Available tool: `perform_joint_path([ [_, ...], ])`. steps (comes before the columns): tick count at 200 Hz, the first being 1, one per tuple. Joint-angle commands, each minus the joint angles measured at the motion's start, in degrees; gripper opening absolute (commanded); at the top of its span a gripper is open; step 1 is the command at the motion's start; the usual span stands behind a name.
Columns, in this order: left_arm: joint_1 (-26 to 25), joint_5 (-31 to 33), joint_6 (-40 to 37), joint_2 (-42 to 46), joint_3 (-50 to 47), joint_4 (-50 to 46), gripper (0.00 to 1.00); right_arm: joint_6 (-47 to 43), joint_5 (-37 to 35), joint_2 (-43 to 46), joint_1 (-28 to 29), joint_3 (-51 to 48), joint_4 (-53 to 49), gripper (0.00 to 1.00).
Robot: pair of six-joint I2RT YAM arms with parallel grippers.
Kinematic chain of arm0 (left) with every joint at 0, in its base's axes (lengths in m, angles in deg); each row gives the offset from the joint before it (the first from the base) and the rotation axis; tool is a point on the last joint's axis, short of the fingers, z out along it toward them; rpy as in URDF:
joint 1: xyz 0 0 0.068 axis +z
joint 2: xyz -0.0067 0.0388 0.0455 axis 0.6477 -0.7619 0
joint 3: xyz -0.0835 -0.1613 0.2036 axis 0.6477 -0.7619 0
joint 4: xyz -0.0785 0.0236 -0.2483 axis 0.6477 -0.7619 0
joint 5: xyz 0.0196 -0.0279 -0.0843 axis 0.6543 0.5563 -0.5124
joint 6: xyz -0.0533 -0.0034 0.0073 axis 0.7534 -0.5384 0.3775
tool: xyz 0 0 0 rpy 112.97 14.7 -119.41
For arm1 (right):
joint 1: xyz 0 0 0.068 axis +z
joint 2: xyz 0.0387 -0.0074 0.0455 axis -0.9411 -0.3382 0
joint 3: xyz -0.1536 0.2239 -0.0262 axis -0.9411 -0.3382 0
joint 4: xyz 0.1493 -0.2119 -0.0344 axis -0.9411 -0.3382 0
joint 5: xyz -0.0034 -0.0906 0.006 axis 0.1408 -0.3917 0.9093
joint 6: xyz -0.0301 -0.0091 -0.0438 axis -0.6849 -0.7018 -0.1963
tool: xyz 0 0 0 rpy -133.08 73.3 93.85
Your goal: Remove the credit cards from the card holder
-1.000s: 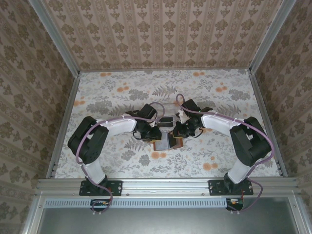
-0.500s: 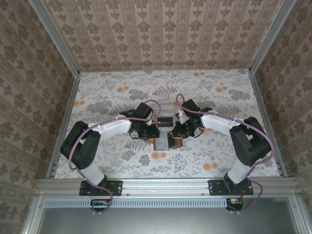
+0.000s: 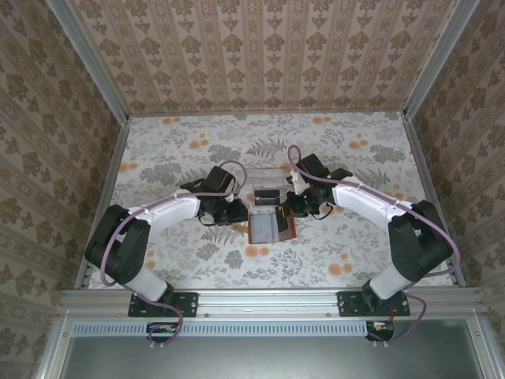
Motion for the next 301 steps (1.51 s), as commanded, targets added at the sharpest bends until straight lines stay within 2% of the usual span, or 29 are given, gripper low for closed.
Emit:
perform_joint_path([
  [1, 1.8, -0.5, -1.5, 2.7, -1.7, 1.2, 0.21, -8.7, -4.1, 1.3, 0.4, 4.9, -5.7, 0.02],
  [18, 3.5, -0.9, -2.1, 4.4, -3.0, 1.1, 0.21, -15.8, -6.3, 0.1, 0.5, 8.6, -8.3, 0.03],
  [36, 5.3, -1.3, -2.8, 6.2, -4.5, 1.1, 0.21, -29.2, -7.1, -1.3, 1.5, 12.1, -11.0, 0.06],
  [49, 6.5, -1.8, -3.2, 7.2, -5.4, 1.0, 0.21, -39.1, -8.0, -2.6, 2.6, 15.0, -13.4, 0.02],
  [76, 8.0, -2.2, -3.9, 8.5, -6.3, 0.3, 0.21, -54.6, -10.3, -7.5, 3.6, 23.5, -20.9, 0.0],
  [109, 8.7, -2.5, -4.0, 9.0, -7.0, 0.2, 0.21, -66.5, -14.6, -14.4, 4.1, 31.9, -27.3, 0.0],
  [134, 8.7, -2.7, -4.2, 9.0, -7.1, 0.0, 0.21, -72.5, -16.7, -19.7, 4.2, 38.4, -31.6, 0.0],
  [138, 10.3, -2.7, -4.3, 9.0, -7.1, 0.0, 0.21, -73.4, -17.1, -20.4, 4.4, 39.3, -32.2, 0.0],
  [152, 10.8, -2.7, -4.4, 9.0, -7.1, -0.3, 0.21, -76.3, -18.3, -22.9, 4.7, 42.5, -34.2, 0.0],
  [188, 11.8, -3.0, -4.9, 8.7, -6.7, -1.1, 0.21, -81.4, -18.2, -28.4, 4.7, 49.7, -37.4, 0.0],
  [259, 13.4, -3.2, -5.1, 8.5, -6.8, -1.7, 0.21, -84.5, -16.5, -38.5, 4.8, 63.4, -44.0, 0.0],
  [301, 13.8, -3.4, -5.3, 8.3, -6.8, -1.8, 0.21, -84.5, -15.3, -42.0, 4.9, 66.6, -46.5, 0.0],
])
